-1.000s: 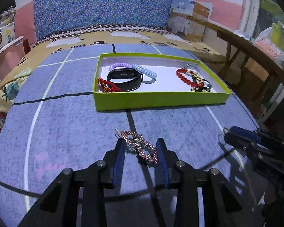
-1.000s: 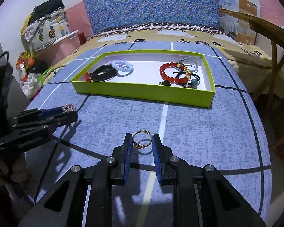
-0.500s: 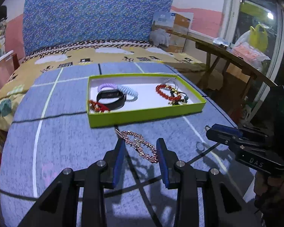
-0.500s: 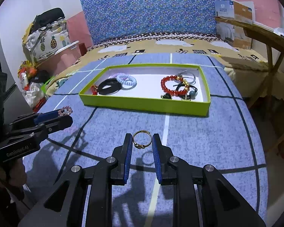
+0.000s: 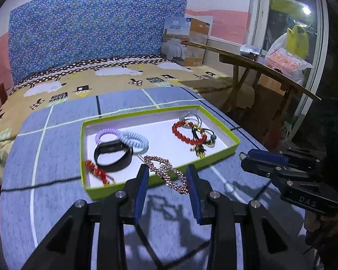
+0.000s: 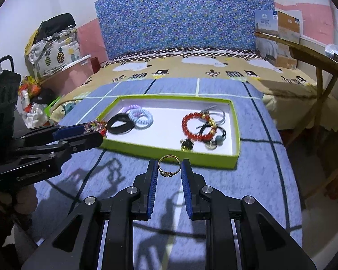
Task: Organize jewelry
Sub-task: 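Carry the pink rhinestone keychain into the green box while the right tool carries the gold ring there, then open the left tool to release the keychain while the right tool releases the ring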
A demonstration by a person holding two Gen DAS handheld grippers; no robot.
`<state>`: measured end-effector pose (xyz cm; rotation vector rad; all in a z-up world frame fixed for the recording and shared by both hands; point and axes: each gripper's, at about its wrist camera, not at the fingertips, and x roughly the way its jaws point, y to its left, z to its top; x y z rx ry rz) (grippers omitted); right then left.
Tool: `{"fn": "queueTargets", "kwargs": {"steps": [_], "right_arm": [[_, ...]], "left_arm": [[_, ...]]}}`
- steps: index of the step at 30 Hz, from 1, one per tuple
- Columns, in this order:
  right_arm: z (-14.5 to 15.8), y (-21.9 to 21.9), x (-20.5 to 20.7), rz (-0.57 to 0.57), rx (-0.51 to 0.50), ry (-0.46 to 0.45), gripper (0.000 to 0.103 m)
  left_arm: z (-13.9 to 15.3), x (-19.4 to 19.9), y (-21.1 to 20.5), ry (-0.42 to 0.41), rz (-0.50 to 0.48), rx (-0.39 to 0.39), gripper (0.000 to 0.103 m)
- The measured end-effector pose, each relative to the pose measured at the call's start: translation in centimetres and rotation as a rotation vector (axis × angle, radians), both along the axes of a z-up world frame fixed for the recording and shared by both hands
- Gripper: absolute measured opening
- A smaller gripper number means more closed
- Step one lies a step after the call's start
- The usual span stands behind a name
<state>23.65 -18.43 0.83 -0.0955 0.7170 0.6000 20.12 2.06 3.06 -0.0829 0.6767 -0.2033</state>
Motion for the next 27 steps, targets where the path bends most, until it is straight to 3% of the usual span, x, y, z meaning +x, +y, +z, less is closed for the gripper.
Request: {"fn": "queueTargets", "kwargs": {"steps": [14,27], "right_arm": [[-0.8,1.7,5.4,0.026,-0.011,0.026,0.022],[-2.5,3.0,7.3,0.040,-0.042,0.054,0.022]], "left_arm": [[0.1,7.9,-0.1,0.023,-0.077,0.044,0.035],[-2.5,13.3,-0.7,0.113,-0.137,0.057,0.035]]}}
